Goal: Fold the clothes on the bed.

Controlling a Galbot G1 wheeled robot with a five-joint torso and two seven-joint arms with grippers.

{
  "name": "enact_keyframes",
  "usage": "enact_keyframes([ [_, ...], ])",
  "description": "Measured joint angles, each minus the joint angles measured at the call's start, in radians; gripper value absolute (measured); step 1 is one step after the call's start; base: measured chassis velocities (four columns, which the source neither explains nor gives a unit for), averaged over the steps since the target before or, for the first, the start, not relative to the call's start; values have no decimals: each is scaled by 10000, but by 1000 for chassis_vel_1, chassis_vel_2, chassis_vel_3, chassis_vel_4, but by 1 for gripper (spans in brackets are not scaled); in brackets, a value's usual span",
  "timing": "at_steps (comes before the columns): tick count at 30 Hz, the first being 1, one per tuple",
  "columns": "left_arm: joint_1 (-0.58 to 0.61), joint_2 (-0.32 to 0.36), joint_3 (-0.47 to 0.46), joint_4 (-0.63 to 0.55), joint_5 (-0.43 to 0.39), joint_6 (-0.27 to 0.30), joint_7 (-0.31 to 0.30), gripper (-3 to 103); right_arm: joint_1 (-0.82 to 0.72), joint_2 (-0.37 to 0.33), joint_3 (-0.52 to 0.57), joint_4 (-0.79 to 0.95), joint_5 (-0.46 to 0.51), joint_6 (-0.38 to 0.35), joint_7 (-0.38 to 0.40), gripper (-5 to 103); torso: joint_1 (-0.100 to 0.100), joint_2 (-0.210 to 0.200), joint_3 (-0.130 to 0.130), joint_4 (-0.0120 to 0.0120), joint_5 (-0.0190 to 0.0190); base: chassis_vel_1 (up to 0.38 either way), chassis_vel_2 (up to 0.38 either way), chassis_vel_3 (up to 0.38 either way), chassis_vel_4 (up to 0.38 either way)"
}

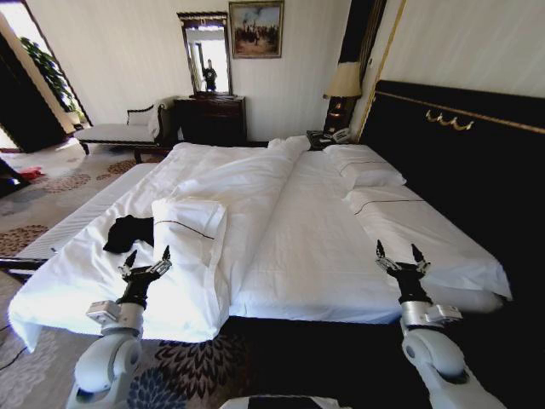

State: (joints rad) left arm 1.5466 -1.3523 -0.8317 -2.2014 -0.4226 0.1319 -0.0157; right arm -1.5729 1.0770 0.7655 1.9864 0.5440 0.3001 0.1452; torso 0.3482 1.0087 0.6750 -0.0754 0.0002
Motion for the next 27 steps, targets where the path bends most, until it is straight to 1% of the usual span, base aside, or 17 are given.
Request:
enact_keyframes([
  [6,-4,-13,15,36,6,-25,6,100,4,42,-12,-40,-15,17,10,100,2,0,0,3,-4,97,323,-92,-324],
  [7,-4,-9,11,39,6,-26,7,100,6,47,-16,-40,-16,20,10,100,5,0,1,6,-8,94,306,-85,-258],
  [10,-4,-1,2,42,6,-31,6,100,8,57,-20,-39,-17,27,7,100,11,-3,3,6,-12,39,211,-65,-157],
  [14,7,-2,0,43,6,-43,12,100,6,97,-20,-34,-98,29,-20,100,7,-3,2,4,-4,19,41,-9,-45],
  [16,20,-8,1,40,7,-47,17,100,0,120,-20,-34,-128,29,-20,100,0,-2,0,1,6,0,0,0,0],
  [17,25,-11,5,27,7,-52,23,100,-5,133,-23,-35,-140,29,-17,100,-3,-1,-1,-5,9,-38,-85,9,67],
  [21,40,-14,6,-6,9,-57,29,100,-6,156,-31,-32,-159,29,5,100,-5,1,-2,-3,3,-19,-24,8,33],
  [24,59,-9,-2,-57,10,-61,29,100,-5,157,-37,-24,-165,29,18,100,-4,1,-1,3,-5,0,87,-5,-65],
  [27,63,-9,-8,-92,9,-60,29,100,-5,152,-44,-23,-175,29,19,100,-3,1,-1,3,-8,5,159,-11,-122],
])
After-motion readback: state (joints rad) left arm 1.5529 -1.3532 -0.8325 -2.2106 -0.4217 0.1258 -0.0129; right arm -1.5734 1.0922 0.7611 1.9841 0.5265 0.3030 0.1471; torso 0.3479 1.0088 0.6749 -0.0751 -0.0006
